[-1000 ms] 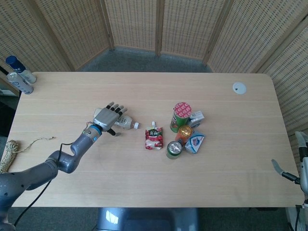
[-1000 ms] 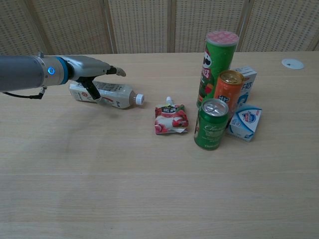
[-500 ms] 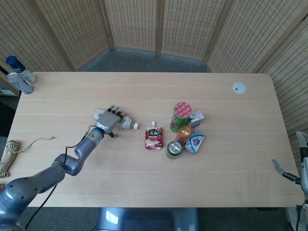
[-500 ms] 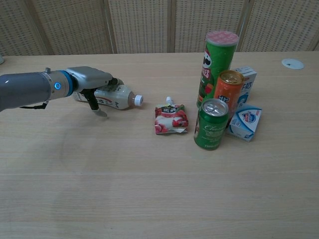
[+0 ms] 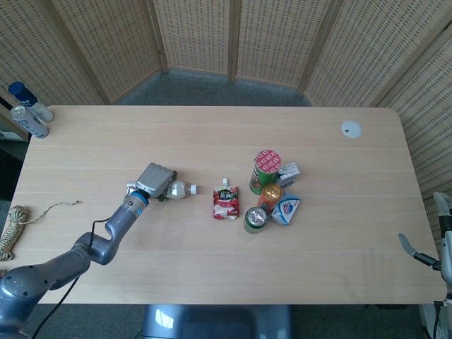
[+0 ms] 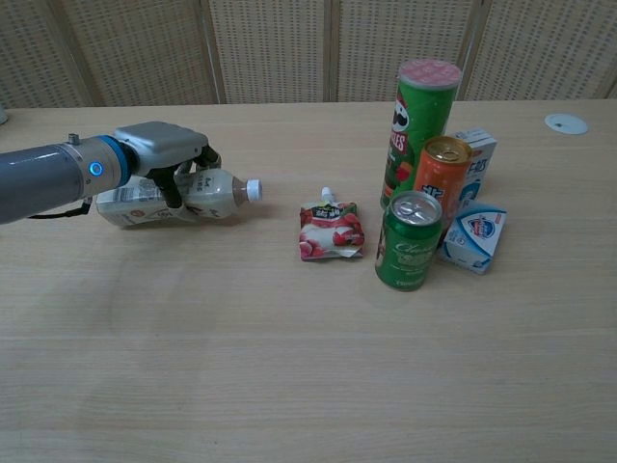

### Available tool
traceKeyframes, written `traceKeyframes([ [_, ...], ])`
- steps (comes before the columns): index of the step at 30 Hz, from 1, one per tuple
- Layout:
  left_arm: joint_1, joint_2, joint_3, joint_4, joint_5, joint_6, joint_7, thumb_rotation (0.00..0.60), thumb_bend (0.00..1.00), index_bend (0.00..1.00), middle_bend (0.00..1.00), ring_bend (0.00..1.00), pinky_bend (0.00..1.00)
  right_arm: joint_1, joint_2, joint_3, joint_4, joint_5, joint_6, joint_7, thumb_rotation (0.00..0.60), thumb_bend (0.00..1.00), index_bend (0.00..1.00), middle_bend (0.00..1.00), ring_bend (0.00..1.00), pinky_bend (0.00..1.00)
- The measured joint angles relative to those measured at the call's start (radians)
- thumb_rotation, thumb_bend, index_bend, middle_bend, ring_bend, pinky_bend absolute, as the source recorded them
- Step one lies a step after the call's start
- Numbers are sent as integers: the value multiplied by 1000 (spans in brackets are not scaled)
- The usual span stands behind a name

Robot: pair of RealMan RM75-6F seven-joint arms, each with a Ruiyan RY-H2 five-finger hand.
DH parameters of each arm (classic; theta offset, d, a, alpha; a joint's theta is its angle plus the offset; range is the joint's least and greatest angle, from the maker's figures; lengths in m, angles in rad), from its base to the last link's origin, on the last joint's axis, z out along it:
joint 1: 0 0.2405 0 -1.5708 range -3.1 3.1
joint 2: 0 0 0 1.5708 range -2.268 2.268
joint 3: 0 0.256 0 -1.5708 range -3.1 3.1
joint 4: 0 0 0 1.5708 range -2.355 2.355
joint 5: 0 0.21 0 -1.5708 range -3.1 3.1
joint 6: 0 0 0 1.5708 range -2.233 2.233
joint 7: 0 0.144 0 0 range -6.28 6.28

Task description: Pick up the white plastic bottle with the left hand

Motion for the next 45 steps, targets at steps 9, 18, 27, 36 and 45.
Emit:
traceKeyframes([
  [9, 43, 137, -53, -217, 4, 113, -19, 600, 330, 674, 705, 661, 792, 8, -25, -4, 35, -9, -14, 31, 256, 268, 0, 129, 0, 0],
  [18, 103, 374, -120, -586, -42, 242, 79, 600, 320, 665, 703, 661, 786, 24, -67, -14, 96, -40, -31, 83, 258, 267, 0, 130, 0, 0],
  [27, 173, 623, -194, -930, -119, 388, 208, 600, 314, 665, 701, 654, 777, 25, -97, -25, 162, -72, -16, 153, 259, 266, 0, 129, 0, 0],
  [36, 202, 700, -224, -1061, -183, 457, 289, 600, 312, 664, 698, 652, 775, -7, -117, -49, 210, -98, 28, 208, 257, 265, 0, 129, 0, 0],
  [45, 218, 716, -221, -1082, -199, 485, 288, 600, 311, 664, 698, 652, 773, -27, -124, -58, 229, -103, 44, 231, 258, 265, 0, 129, 0, 0],
])
